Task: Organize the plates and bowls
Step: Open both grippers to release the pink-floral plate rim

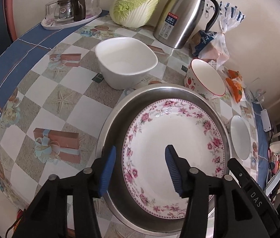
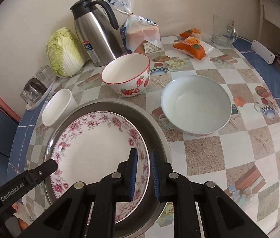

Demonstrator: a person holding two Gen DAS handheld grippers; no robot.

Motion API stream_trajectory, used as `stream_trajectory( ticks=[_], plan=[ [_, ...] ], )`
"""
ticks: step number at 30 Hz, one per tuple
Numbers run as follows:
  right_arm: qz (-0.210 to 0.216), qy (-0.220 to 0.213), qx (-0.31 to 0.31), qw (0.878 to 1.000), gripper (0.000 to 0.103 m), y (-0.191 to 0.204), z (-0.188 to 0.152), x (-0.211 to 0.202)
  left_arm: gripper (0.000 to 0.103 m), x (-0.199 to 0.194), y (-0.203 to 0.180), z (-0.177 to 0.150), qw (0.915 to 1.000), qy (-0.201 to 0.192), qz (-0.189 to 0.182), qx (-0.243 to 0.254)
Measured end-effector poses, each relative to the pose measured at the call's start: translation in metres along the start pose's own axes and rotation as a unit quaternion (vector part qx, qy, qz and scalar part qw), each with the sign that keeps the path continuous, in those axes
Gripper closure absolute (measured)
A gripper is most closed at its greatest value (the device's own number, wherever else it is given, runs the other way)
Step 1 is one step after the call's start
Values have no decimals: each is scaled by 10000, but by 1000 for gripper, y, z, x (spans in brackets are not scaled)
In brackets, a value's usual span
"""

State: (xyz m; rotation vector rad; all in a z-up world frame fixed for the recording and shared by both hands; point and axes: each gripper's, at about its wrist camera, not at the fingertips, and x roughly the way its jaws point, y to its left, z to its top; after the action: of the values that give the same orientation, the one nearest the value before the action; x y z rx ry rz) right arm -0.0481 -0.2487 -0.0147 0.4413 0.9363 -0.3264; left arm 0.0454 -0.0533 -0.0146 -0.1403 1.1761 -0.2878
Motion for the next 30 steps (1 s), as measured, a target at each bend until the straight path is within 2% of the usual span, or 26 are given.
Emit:
stream_trajectory(
  ticks=[3,5,7,8,9,11,17,20,25,27,30],
  plan=[
    [12,-31,5,10000,74,-1,0,-2,42,0,-2,1,10000,-19,57,31],
    [-9,-85,-27,10000,70,-1,0,-4,34,0,-2,0,10000,-18,75,53],
    [-24,-119,-61,9999,59,0,0,-5,31,1,-3,0,9999,-26,122,96],
    [-26,-125,-63,9999,48,-1,0,-5,30,1,-4,0,9998,-46,161,124],
    [-28,-136,-70,9999,44,0,0,-6,27,1,-4,0,9997,-65,196,139],
    [-37,-139,-96,9998,41,0,1,-5,20,0,-4,0,9995,-122,245,151],
    [-115,-89,-183,9997,25,0,-1,-1,18,0,-2,0,9981,-282,505,196],
    [-149,-87,-204,9996,16,-1,-2,0,4,1,0,0,9971,-313,664,180],
    [-169,-84,-231,9996,12,-1,-2,0,3,3,5,0,9965,-307,773,104],
    [-189,-73,-246,9995,3,-1,-3,1,3,5,6,0,9963,-254,816,98],
    [-212,-74,-257,9994,1,-1,-3,1,3,6,6,-1,9961,-232,850,104]
  ],
)
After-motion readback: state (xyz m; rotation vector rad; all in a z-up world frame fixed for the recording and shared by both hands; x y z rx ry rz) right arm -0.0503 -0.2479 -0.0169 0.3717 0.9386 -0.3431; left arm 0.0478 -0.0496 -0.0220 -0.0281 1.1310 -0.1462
